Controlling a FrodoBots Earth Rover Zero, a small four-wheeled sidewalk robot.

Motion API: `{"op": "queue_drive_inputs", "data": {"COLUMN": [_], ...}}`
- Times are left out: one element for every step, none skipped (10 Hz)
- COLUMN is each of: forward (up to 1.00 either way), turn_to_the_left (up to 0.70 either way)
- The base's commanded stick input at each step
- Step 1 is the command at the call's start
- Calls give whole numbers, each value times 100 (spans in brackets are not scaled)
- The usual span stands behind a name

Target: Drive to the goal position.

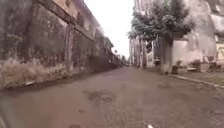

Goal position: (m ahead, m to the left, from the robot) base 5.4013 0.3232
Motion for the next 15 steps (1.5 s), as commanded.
{"op": "queue_drive_inputs", "data": {"forward": [60,60,60,60,60,60,60,60,60,60,60,60,60,60,60], "turn_to_the_left": [-9,0,0,0,0,0,0,0,0,0,0,-6,-6,-1,0]}}
